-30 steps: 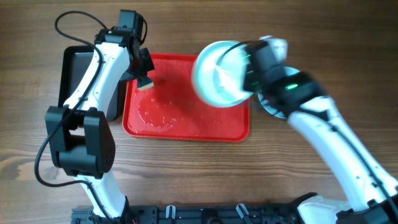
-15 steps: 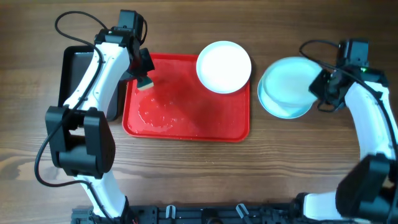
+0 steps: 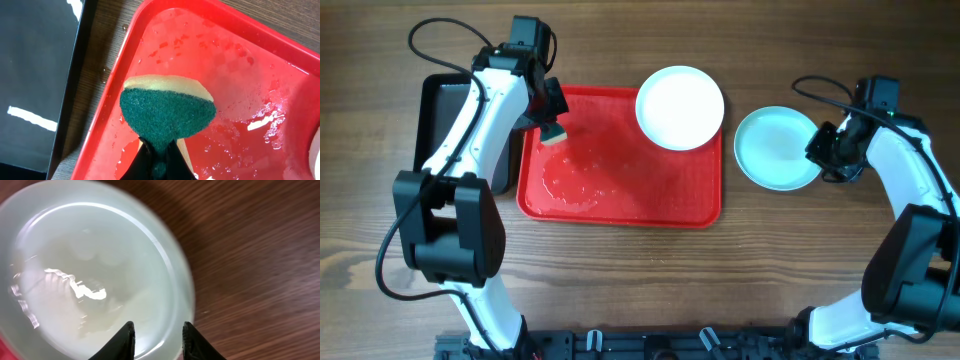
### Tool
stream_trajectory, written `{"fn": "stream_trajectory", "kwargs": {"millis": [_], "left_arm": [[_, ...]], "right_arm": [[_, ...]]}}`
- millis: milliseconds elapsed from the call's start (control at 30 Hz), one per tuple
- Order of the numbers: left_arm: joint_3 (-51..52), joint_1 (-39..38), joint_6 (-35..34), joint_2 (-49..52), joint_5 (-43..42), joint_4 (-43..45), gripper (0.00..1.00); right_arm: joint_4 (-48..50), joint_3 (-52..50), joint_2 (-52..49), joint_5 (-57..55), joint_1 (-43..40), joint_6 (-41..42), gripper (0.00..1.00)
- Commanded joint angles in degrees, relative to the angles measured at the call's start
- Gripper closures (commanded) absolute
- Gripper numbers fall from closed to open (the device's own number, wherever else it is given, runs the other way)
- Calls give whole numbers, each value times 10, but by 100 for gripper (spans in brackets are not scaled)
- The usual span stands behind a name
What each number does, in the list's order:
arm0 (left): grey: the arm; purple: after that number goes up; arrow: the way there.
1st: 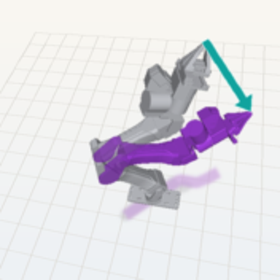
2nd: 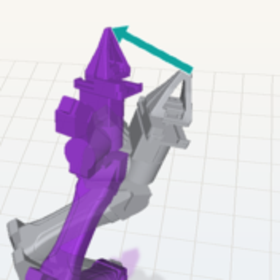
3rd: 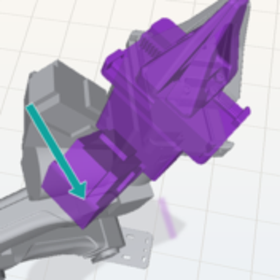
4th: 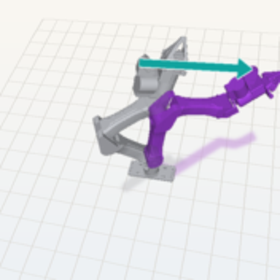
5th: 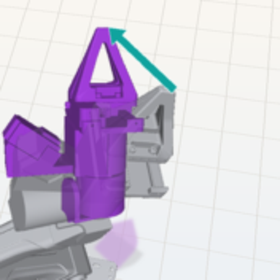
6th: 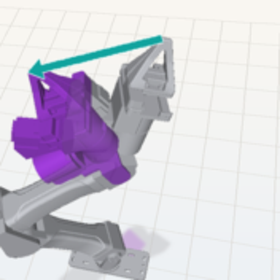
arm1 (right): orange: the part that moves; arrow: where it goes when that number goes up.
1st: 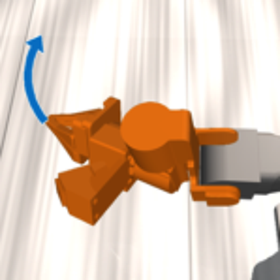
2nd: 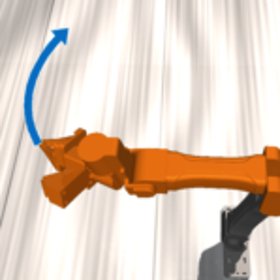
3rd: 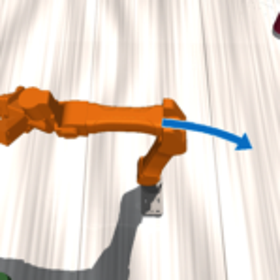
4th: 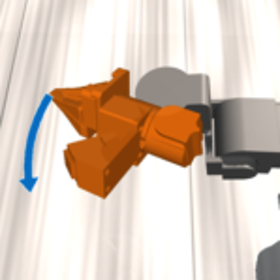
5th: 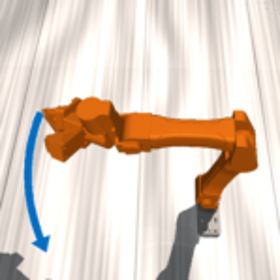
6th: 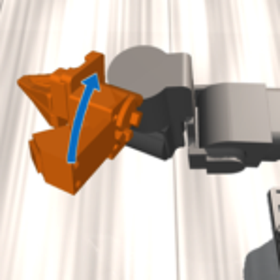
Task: Clean dirty plates on tray and stack at the side
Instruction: 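Move the right gripper to the cream plate rim and grasp it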
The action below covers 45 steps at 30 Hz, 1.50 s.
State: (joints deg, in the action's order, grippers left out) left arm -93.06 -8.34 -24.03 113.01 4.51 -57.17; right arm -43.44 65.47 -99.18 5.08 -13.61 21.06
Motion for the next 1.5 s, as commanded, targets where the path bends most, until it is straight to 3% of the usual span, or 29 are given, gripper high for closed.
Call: {"fn": "stream_trajectory", "kwargs": {"millis": [0, 133, 267, 400, 600, 900, 1467], "left_arm": [[-7, 0, 9, 7, -6, 0, 96], [-7, 0, 9, 7, -6, 0, 96], [-7, 0, 9, 7, -7, 0, 96], [-7, 0, 9, 7, -6, -2, 96], [-7, 0, 9, 7, -6, -5, 96], [-7, 0, 9, 7, -6, -4, 96], [-7, 0, 9, 7, -6, -4, 96]], "right_arm": [[-6, 43, 10, 78, 6, -21, 67], [-3, 77, 20, 113, 45, -21, 64], [25, 80, 16, 112, 112, 46, 64], [48, 79, 3, 21, 193, 150, 64], [68, 79, -30, -47, 264, 199, 66], [114, 80, -118, -34, 284, 227, 68], [132, 88, -148, 19, 295, 226, 95]]}}
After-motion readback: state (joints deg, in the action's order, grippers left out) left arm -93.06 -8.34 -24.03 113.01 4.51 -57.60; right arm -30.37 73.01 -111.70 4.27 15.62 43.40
